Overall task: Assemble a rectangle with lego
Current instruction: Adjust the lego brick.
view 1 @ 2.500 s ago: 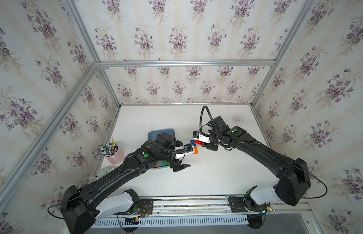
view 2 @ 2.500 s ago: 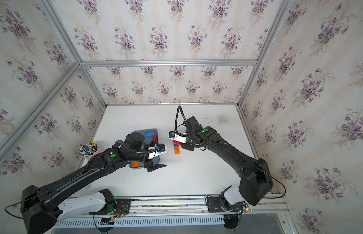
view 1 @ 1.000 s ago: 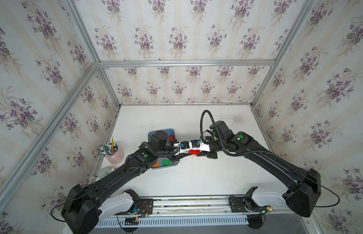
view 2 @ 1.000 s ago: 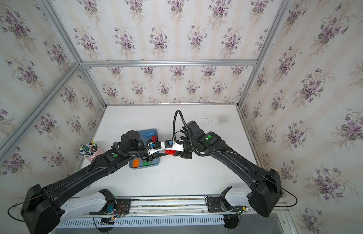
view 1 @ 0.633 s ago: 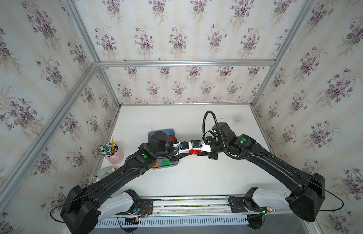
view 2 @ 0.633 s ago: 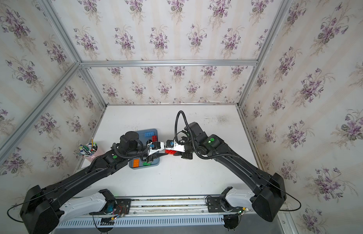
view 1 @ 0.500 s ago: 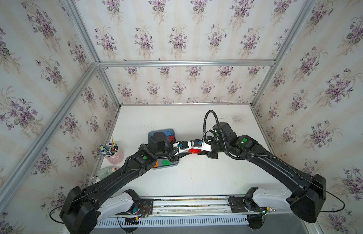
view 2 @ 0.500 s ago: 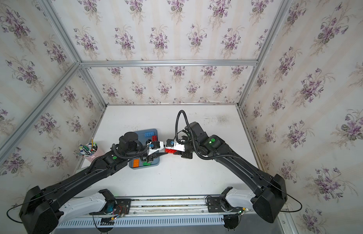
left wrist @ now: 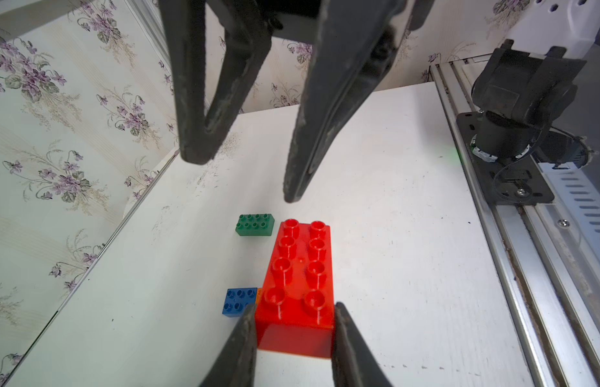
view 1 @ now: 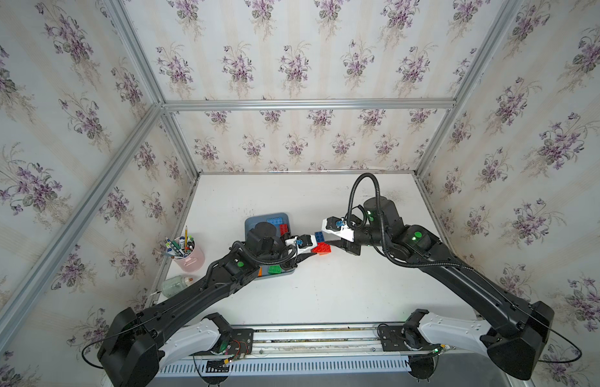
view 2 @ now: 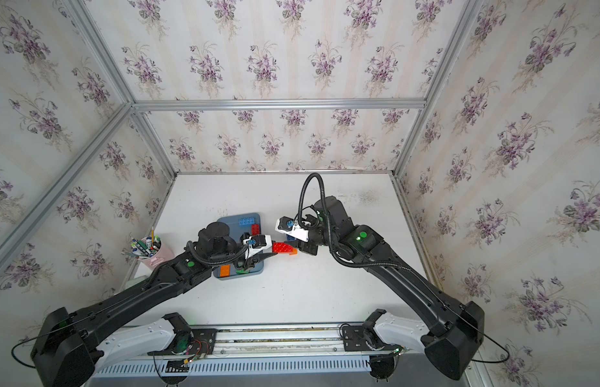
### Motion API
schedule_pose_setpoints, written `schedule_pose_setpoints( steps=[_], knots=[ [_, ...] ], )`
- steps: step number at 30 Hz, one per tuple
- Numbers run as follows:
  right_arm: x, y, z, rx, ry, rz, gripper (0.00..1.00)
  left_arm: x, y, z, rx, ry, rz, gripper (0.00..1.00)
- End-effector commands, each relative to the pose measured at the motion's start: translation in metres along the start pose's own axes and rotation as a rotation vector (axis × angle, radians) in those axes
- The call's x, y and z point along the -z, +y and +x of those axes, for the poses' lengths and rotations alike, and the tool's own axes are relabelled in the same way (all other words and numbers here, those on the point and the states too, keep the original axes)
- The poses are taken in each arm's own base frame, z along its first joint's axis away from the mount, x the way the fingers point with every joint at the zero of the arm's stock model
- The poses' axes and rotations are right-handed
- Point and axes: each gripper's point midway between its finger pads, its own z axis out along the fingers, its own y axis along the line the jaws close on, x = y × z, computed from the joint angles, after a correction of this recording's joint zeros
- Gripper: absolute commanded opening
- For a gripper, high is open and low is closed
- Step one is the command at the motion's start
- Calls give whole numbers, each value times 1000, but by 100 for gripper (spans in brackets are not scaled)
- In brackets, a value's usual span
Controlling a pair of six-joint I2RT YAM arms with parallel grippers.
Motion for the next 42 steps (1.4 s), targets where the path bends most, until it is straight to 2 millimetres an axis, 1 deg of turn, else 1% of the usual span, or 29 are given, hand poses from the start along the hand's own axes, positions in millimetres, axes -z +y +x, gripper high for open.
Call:
schedule_pose_setpoints(
  steps=[1,3,5,6,7,8,9,10,11,12,13,15,17,18,19,21,23,26,28,32,35,37,38,42],
  knots=[
    [8,-17,-15,-32,-67,77,46,0,4,-3,-5,-6,-25,14],
    [19,-33,-22,-76,-111,144,47,0,6,-4,-10,-7,-45,14],
    [34,-54,-28,-178,-160,230,49,-1,9,-6,-19,-9,-75,14],
    [43,-67,-29,-256,-190,275,63,-3,12,-6,-20,-8,-98,14],
    [53,-82,-28,-366,-206,349,91,-5,15,-7,-20,-10,-122,14],
    [60,-94,-24,-447,-204,422,100,-7,17,-8,-21,-11,-137,15],
    [68,-102,-25,-523,-215,458,100,-9,17,-10,-26,-14,-143,15],
    [71,-103,-25,-586,-222,443,99,-12,21,-10,-32,-3,-180,15],
    [78,-110,-20,-636,-222,452,97,-14,22,-11,-37,-3,-196,15],
    [80,-113,-20,-691,-230,452,96,-17,24,-12,-45,-2,-216,15],
    [81,-117,-17,-759,-234,457,95,-20,26,-15,-49,-7,-233,15],
    [74,-118,-10,-880,-207,429,95,-23,33,-19,-46,-11,-286,15],
    [63,-118,1,-975,-148,402,92,-23,39,-23,-42,-25,-318,15],
    [56,-118,12,-1040,-111,408,89,-24,41,-25,-39,-31,-328,15],
    [50,-114,21,-1090,-69,399,89,-24,42,-26,-37,-32,-333,16],
    [39,-104,30,-1150,-10,346,91,-25,43,-26,-39,-29,-333,16],
    [31,-88,28,-1181,30,242,96,-26,41,-25,-40,-25,-327,16],
    [28,-70,22,-1189,39,134,97,-29,37,-23,-41,-23,-299,16],
    [27,-63,26,-1175,61,107,96,-31,34,-22,-40,-22,-284,16],
    [16,-43,40,-1155,138,41,94,-31,35,-21,-44,-16,-287,17],
    [6,-27,44,-1128,171,4,94,-31,35,-21,-47,-16,-289,17],
    [2,-23,45,-1122,174,-11,94,-32,36,-20,-48,-12,-288,17],
    [-4,-13,37,-1095,177,-43,94,-32,35,-21,-46,-13,-284,17],
    [-10,-13,36,-1096,168,-61,95,-35,33,-19,-45,-11,-274,17]
  ],
)
